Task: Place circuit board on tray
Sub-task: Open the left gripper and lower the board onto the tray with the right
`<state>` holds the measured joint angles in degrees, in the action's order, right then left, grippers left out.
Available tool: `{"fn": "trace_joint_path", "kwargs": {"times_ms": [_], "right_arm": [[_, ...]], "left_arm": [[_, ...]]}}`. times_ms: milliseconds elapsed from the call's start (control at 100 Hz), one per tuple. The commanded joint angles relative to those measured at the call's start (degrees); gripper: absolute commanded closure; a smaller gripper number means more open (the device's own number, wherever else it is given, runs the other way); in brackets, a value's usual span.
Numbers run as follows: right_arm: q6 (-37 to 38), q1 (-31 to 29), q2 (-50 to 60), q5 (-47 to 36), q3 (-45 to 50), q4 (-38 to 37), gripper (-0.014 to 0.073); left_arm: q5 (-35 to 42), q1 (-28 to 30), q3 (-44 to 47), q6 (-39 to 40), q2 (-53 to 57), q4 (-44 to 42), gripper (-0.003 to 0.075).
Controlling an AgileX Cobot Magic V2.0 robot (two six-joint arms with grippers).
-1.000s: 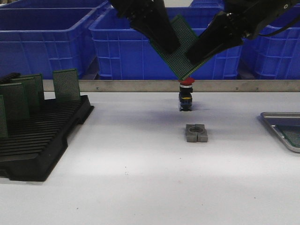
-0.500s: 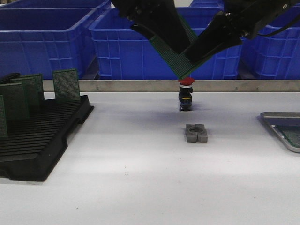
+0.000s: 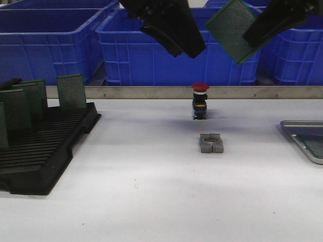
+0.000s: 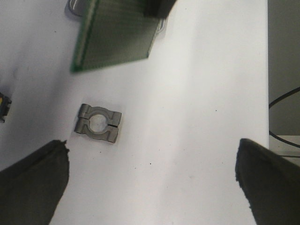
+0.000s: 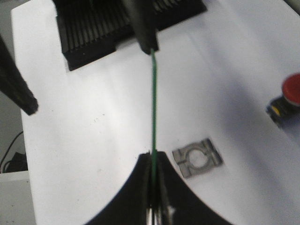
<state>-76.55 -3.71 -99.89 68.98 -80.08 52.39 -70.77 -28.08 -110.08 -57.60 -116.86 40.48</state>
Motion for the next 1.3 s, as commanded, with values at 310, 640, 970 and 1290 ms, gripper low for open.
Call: {"fn": "trace_joint_path", "kwargs": {"times_ms": [310, 640, 970, 1290], "right_arm": [[30.41, -11.77, -1.68, 2.64, -1.55, -6.71, 0.0653], [37.06, -16.5, -7.16, 2.22, -1.55, -7.01, 0.0653], [37.46, -17.37, -11.73, 1.59, -1.46, -10.39, 0.0653], [37.46, -17.37, -13.9, 0.07, -1.46, -11.26, 0.065]], "left_arm": [[-2.3, -0.47, -1.88, 0.53, 3.93, 3.56, 0.0049], [-2.3, -0.47, -1.88, 0.53, 3.93, 3.56, 0.0049], [-2.3, -0.47, -1.88, 0.53, 3.93, 3.56, 0.0049], [-2.3, -0.47, -1.88, 0.53, 3.93, 3.56, 0.0049]]}}
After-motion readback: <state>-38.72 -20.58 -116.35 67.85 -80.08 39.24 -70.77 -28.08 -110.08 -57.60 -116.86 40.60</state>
